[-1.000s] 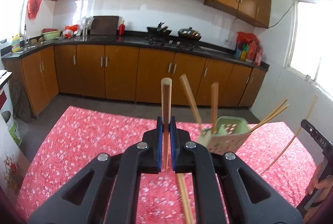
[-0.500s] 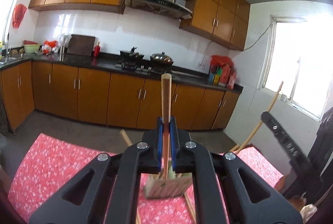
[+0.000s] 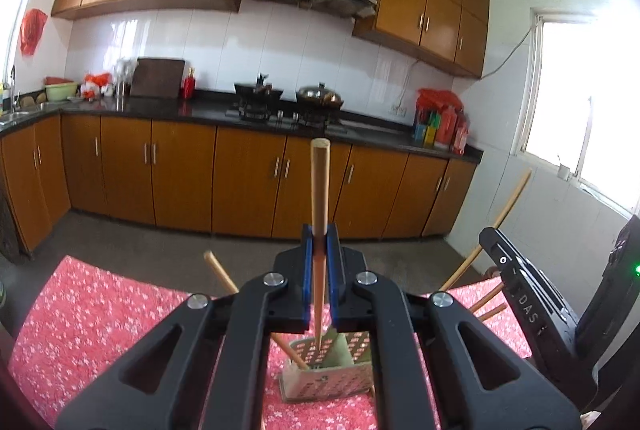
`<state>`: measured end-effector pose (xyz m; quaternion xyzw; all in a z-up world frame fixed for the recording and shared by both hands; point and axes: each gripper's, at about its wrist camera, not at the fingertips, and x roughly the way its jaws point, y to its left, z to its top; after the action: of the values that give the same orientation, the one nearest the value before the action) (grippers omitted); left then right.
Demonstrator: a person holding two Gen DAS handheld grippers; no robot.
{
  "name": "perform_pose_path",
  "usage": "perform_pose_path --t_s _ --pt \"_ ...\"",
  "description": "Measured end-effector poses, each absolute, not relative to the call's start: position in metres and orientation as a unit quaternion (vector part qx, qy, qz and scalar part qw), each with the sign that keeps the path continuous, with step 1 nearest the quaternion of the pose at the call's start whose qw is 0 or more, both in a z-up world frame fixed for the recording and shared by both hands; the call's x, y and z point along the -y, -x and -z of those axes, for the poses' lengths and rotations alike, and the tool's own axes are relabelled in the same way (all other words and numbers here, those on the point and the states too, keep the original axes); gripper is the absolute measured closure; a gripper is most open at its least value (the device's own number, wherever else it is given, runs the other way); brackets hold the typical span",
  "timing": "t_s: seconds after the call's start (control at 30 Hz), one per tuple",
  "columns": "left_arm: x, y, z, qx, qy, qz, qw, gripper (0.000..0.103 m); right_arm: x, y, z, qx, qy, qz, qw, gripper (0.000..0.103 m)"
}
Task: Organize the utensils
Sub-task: 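Lower both chopsticks into the holder and open both grippers, then close the right gripper on a loose chopstick while the left gripper lowers toward another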
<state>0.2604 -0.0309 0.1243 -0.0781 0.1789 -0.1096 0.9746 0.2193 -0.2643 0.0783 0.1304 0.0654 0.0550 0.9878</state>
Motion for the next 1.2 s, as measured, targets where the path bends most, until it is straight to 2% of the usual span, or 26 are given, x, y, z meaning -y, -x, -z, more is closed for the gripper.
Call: perform_pose_path --t_s 0.03,0.1,0.17,0.23,0.43,0.6,0.77,0.9,1.03,1.2 --pt "0.029 -0.26 -0.121 -0.182 0.078 0.11 0.974 0.095 0.263 -0.218 -0.077 -0.069 -0.128 -0.055 0.988 0.089" --pt "0.029 -0.26 -0.119 -0.186 0.078 0.11 0.973 0.093 0.263 -0.213 -0.077 -0.075 -0.127 -0.053 0.988 0.059" --pt "0.027 -0.257 -0.12 -0.186 0.077 0.107 0.974 0.087 0.266 -0.204 -0.08 -0.07 -0.132 -0.052 0.987 0.056" --pt "0.024 -0.251 -0.121 -0.183 0.077 0.102 0.975 0.082 0.269 -0.199 -0.085 -0.071 -0.13 -0.052 0.988 0.056" --pt "0.001 -0.222 -0.128 -0.176 0.086 0.083 0.977 0.082 0.289 -0.17 -0.099 -0.074 -0.131 -0.033 0.988 0.054" --pt "-0.022 -0.188 -0.116 -0.188 0.084 0.054 0.977 0.079 0.312 -0.148 -0.085 -0.12 -0.133 0.001 0.984 0.054" --pt "-0.042 -0.174 -0.068 -0.241 0.07 0.026 0.968 0.078 0.326 -0.152 -0.018 -0.25 -0.129 0.005 0.959 0.055" --pt "-0.048 -0.175 -0.008 -0.311 0.067 0.022 0.948 0.078 0.316 -0.164 0.05 -0.368 -0.146 -0.058 0.916 0.073" --pt "-0.044 -0.173 0.036 -0.359 0.066 0.027 0.931 0.078 0.295 -0.165 0.091 -0.425 -0.14 -0.095 0.889 0.078" --pt "-0.041 -0.165 0.072 -0.394 0.062 0.039 0.916 0.078 0.266 -0.161 0.116 -0.456 -0.109 -0.109 0.877 0.078"
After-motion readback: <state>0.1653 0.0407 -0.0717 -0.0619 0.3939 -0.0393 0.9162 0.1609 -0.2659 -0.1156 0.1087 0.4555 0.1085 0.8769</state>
